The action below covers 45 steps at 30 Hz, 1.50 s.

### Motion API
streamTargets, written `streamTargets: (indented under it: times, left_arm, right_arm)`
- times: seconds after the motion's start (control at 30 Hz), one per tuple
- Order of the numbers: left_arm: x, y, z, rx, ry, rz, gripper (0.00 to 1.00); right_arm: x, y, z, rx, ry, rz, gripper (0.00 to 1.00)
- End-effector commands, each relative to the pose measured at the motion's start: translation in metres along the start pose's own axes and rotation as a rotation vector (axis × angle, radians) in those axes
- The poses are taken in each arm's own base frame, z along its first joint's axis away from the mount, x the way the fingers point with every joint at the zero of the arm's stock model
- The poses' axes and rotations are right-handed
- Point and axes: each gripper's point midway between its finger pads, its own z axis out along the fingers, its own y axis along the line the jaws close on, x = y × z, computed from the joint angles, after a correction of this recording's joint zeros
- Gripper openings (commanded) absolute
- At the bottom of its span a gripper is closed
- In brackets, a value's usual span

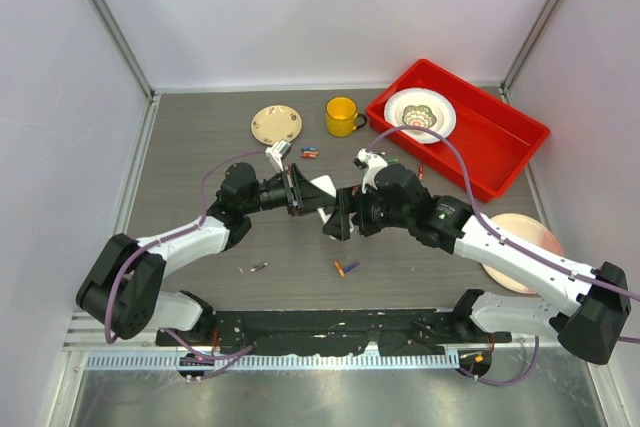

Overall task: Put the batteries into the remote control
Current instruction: Load the battery into the remote control.

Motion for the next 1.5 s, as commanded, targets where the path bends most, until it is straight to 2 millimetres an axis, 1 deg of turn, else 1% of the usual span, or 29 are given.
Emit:
streamTargets:
  times: [0.0, 0.2, 0.4, 0.97, 1.17, 1.3, 1.37, 1.43, 1.47]
  left_arm:
    - [-0.003, -0.022, 0.002, 0.073, 0.007, 0.058, 0.00]
    - [-0.004, -0.024, 0.002, 0.077, 0.006, 0.060, 0.00]
    - [-0.005, -0.021, 0.003, 0.072, 0.006, 0.057, 0.00]
    - [-0.004, -0.021, 0.004, 0.072, 0.009, 0.056, 0.00]
    - [-0.004, -0.020, 0.004, 0.070, 0.008, 0.059, 0.00]
    - [-0.004, -0.019, 0.003, 0.066, 0.004, 0.062, 0.00]
    - [-0.004, -0.019, 0.002, 0.066, 0.000, 0.066, 0.00]
    - [-0.004, -0.019, 0.002, 0.065, -0.005, 0.069, 0.00]
    - [-0.004, -0.018, 0.002, 0.063, -0.006, 0.068, 0.00]
  right_arm:
    - [-0.022, 0.017, -0.005, -0.052, -0.059, -0.009, 0.90]
    - [-0.019, 0.014, -0.005, -0.047, -0.048, -0.017, 0.90]
    - [-0.015, 0.017, -0.007, -0.068, -0.038, -0.021, 0.90]
    - [-0.025, 0.035, -0.016, -0.141, -0.066, -0.026, 0.90]
    - [-0.034, 0.043, -0.023, -0.173, -0.103, -0.019, 0.90]
    - [-0.038, 0.039, -0.023, -0.151, -0.139, -0.009, 0.90]
    - [-0.044, 0.034, -0.026, -0.126, -0.179, 0.017, 0.90]
    - [-0.045, 0.029, -0.026, -0.108, -0.207, 0.059, 0.90]
    - [-0.049, 0.027, -0.029, -0.099, -0.240, 0.078, 0.90]
